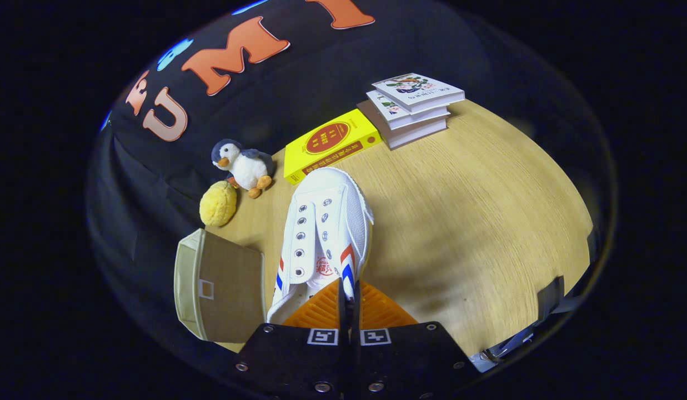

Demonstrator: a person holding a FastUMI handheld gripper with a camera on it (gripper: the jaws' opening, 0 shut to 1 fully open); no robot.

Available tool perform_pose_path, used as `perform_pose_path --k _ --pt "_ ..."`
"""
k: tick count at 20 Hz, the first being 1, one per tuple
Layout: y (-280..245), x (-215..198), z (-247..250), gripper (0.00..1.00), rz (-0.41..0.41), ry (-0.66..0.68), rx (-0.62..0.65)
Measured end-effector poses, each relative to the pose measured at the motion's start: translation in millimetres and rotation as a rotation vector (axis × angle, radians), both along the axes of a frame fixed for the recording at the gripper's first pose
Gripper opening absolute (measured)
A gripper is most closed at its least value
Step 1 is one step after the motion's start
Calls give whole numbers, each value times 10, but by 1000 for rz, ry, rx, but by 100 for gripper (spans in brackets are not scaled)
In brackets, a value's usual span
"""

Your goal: Open the storage box then place both shoes into the box .Put the left shoe in first, then the right shoe, with the right side of both shoes facing outward in a uniform manner.

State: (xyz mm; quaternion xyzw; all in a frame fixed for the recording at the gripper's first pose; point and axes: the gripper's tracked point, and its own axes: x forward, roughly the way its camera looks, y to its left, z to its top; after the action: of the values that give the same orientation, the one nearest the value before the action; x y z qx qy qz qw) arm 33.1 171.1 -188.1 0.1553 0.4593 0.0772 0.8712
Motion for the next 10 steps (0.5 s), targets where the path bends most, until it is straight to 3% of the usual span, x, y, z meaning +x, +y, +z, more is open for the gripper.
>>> perform_pose_path --k 10 --pt "1853 -322 750 0 66 -84 39"
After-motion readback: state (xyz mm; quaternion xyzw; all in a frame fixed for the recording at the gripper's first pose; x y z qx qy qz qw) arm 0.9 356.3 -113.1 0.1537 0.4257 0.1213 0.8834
